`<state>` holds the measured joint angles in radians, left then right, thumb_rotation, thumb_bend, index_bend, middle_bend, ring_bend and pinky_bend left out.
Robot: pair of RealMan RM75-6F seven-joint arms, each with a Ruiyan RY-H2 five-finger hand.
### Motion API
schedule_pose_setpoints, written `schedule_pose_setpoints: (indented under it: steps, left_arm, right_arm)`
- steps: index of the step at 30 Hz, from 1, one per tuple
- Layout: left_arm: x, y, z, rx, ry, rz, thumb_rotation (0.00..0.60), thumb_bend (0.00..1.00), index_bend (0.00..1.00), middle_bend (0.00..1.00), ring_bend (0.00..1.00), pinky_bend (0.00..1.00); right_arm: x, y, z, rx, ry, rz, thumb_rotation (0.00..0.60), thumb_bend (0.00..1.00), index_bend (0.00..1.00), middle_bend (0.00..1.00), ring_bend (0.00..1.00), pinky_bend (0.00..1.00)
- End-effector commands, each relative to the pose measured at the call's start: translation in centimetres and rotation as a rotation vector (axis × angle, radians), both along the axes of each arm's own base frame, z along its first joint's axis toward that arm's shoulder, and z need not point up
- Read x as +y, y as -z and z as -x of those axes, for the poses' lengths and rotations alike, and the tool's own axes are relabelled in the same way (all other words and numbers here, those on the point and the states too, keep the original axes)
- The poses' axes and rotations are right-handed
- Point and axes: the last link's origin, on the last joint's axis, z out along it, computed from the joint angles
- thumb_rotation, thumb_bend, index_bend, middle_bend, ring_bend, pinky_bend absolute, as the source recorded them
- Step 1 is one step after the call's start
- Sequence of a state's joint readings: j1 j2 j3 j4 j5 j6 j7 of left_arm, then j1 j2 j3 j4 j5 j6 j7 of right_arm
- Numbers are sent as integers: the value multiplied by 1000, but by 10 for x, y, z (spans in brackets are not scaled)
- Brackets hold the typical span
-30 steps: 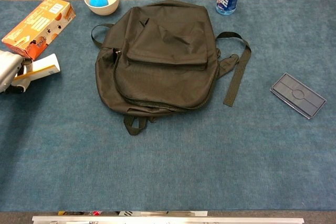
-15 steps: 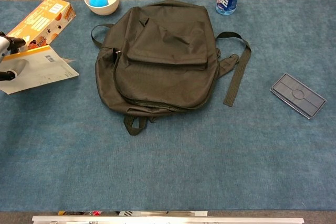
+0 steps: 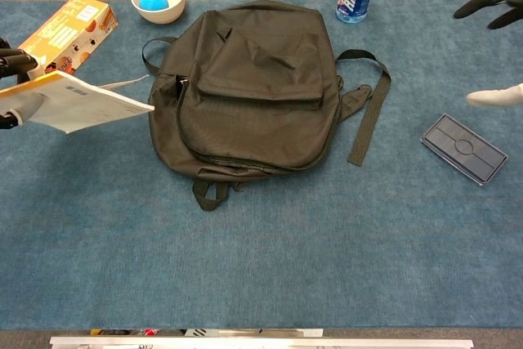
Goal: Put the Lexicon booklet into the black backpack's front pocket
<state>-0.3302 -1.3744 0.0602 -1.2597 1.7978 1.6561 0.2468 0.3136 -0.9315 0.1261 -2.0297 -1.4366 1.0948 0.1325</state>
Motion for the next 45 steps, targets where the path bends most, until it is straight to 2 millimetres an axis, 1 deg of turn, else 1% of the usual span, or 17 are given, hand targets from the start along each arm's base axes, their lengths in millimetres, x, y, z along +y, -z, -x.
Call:
schedule_pose_setpoints:
  steps: [1, 8, 10, 13, 20, 27, 33, 39, 45]
  left_arm:
    - [-6, -1, -5, -13, 34, 3, 600, 368, 670, 599, 505, 623]
    - [-13, -2, -12, -16, 73, -1, 600, 367, 676, 604, 504, 619]
    - [-14, -3, -13, -5, 70, -3, 600, 368, 677, 605, 504, 618]
    - [-15, -3, -13, 5, 61, -1, 600, 367, 677, 606, 504, 613]
    - [-17, -1, -15, 5, 60, -5, 600, 368, 678, 607, 504, 611]
    - [-20, -3, -15, 9, 64, -12, 600, 367, 679, 608, 504, 608]
    - [-19, -3, -16, 7, 59, -16, 600, 368, 679, 608, 503, 607]
    - [-20, -1, -14, 14, 48, -10, 600, 368, 679, 608, 502, 602]
    - [-20, -2, -11, 11, 39, -12, 600, 367, 679, 608, 502, 602]
  right_arm:
    - [-11, 23, -22, 8, -41, -97, 600, 0, 113, 243, 117, 213]
    - [-24, 62, -47, 28, -90, -200, 600, 2, 142, 258, 127, 213]
    - [-27, 73, -54, 42, -105, -219, 600, 26, 147, 261, 127, 213]
    - [-33, 89, -63, 81, -136, -229, 600, 62, 155, 263, 127, 213]
    - [-42, 127, -81, 165, -184, -229, 600, 63, 167, 263, 127, 213]
    - [-46, 164, -97, 204, -192, -244, 600, 63, 167, 263, 126, 213]
    - [-48, 189, -108, 246, -209, -236, 600, 59, 167, 263, 127, 213]
    - [-43, 213, -116, 281, -222, -245, 600, 50, 167, 263, 126, 213]
    - [-40, 228, -120, 309, -239, -236, 600, 50, 167, 263, 126, 213]
